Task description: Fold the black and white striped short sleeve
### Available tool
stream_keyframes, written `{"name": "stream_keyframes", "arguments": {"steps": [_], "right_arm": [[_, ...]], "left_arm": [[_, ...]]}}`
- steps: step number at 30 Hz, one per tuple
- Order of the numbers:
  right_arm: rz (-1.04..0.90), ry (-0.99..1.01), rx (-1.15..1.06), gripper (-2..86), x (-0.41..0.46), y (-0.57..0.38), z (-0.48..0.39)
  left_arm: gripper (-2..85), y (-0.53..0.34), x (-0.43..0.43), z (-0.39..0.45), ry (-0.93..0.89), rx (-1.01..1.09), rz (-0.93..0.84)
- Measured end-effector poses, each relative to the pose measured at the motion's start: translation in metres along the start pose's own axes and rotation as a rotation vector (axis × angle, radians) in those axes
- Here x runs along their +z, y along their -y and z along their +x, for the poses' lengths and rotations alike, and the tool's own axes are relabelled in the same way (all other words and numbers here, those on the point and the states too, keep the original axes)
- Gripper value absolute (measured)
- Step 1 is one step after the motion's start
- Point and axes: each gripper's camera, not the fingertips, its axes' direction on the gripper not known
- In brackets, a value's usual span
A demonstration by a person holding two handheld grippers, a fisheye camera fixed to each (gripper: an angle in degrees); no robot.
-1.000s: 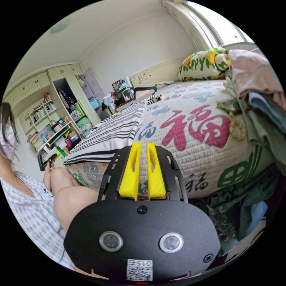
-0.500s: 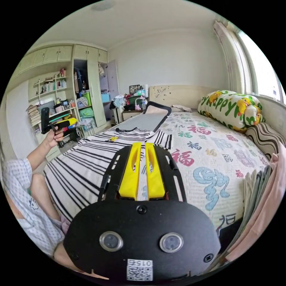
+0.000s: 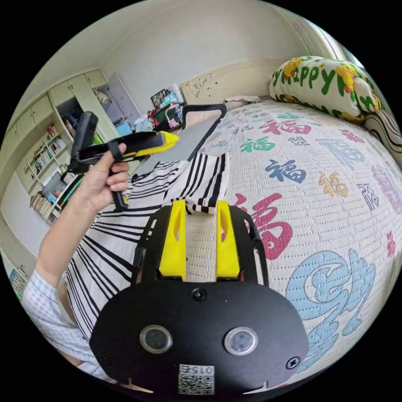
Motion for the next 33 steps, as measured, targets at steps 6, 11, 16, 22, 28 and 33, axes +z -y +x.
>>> {"name": "stream_keyframes", "arguments": {"steps": [6, 11, 16, 22, 28, 33], "right_arm": [[-0.036, 0.107, 0.071, 8.2, 0.022, 0.006, 0.032], [-0.202, 0.016, 0.006, 7.9, 0.065, 0.019, 0.022], [-0.22, -0.047, -0.037, 6.7, 0.08, 0.018, 0.015], [-0.226, -0.074, -0.072, 5.1, 0.091, 0.014, 0.013], [-0.18, -0.065, -0.099, 0.9, 0.088, 0.004, 0.012], [-0.093, -0.026, -0.065, 0.2, 0.074, -0.006, 0.021]], "left_arm": [[4.2, 0.044, 0.093, 0.002, 0.213, -0.189, -0.159], [5.1, 0.06, 0.112, 0.025, 0.206, -0.095, -0.106], [4.7, 0.066, 0.144, 0.035, 0.345, -0.043, -0.236], [1.2, 0.061, 0.137, 0.027, 0.318, -0.035, -0.196], [-0.3, 0.057, 0.098, -0.001, 0.196, -0.062, -0.092], [-0.5, 0.051, 0.037, -0.039, 0.017, -0.132, 0.081]]}}
